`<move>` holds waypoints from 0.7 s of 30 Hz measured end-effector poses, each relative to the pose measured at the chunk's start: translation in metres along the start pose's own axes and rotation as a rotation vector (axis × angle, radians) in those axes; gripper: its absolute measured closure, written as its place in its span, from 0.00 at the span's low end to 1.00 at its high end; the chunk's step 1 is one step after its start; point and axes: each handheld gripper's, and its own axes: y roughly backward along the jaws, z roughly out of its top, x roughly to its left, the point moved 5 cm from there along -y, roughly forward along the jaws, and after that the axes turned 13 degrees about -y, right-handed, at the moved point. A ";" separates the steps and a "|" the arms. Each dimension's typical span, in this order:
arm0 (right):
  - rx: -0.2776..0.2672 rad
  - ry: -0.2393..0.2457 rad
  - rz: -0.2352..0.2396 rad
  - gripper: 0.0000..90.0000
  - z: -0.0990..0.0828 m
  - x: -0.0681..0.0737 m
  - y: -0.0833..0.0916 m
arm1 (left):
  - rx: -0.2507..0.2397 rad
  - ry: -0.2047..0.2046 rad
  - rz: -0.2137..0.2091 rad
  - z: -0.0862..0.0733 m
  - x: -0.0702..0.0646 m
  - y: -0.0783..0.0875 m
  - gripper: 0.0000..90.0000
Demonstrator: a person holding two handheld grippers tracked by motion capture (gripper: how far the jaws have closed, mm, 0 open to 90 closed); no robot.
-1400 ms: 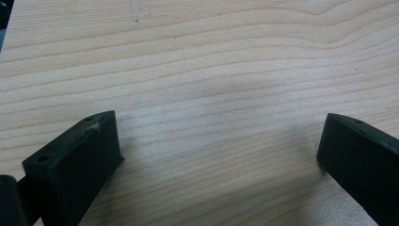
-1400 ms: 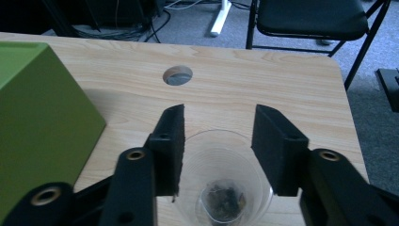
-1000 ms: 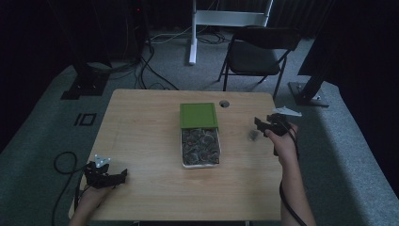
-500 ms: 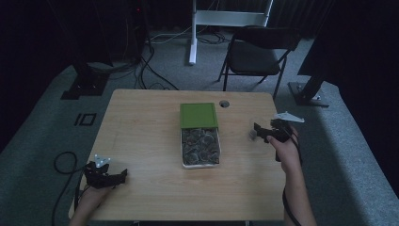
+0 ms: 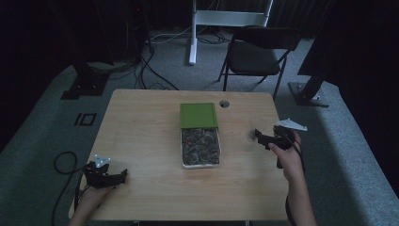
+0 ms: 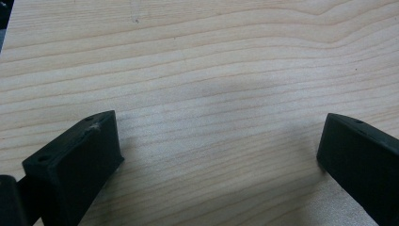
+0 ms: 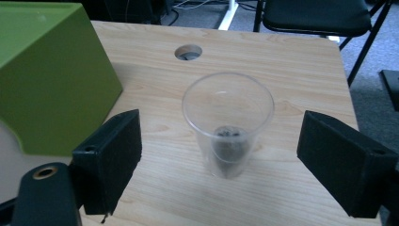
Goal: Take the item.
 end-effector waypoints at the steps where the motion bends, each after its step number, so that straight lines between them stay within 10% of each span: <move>1: 0.001 -0.001 0.001 0.16 -0.002 -0.001 0.001 | 0.000 0.000 0.000 0.000 0.000 0.000 0.00; 21: 0.035 0.004 0.028 0.16 -0.046 -0.004 0.009 | 0.000 0.000 0.000 0.000 0.000 0.000 0.01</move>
